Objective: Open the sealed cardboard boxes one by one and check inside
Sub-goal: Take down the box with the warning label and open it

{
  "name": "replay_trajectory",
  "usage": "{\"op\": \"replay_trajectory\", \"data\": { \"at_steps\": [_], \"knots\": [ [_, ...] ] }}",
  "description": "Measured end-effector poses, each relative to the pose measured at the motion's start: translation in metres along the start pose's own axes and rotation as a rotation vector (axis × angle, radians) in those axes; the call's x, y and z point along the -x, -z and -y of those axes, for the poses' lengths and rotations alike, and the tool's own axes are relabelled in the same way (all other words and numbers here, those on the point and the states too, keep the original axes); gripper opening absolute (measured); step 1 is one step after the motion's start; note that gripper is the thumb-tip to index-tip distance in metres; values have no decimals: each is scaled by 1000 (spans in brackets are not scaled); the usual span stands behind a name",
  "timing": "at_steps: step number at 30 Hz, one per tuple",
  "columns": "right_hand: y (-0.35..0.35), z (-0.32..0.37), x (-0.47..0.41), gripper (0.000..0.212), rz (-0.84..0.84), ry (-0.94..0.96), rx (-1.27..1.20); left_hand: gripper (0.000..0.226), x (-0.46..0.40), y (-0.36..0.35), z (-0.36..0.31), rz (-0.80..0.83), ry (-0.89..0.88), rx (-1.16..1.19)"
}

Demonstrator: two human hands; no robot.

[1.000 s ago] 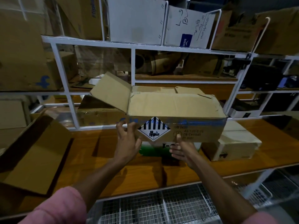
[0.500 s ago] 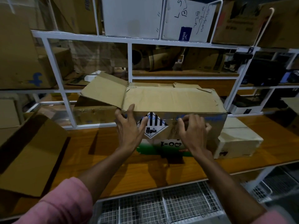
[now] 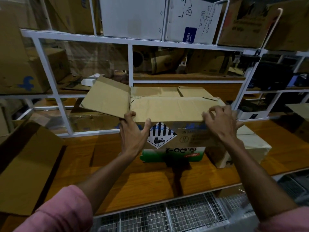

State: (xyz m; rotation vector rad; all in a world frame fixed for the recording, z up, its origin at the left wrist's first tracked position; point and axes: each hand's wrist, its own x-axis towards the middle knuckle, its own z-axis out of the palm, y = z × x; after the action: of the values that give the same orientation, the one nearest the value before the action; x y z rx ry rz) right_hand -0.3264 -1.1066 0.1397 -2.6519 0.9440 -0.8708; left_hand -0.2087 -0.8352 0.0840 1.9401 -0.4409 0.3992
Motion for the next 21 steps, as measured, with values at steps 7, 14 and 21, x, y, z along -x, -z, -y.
{"op": "replay_trajectory", "data": {
  "at_steps": [7, 14, 21],
  "knots": [
    [-2, -24, -41, 103, 357, 41, -25, 53, -18, 8, 4, 1, 108, -49],
    [-16, -8, -2, 100, 221, 134, -122, 58, -7, 35, 25, -20, 128, 0],
    [-46, 70, 52, 85, 148, 233, -231, 66, 11, 129, 62, -149, 145, 44]
  ]
}}
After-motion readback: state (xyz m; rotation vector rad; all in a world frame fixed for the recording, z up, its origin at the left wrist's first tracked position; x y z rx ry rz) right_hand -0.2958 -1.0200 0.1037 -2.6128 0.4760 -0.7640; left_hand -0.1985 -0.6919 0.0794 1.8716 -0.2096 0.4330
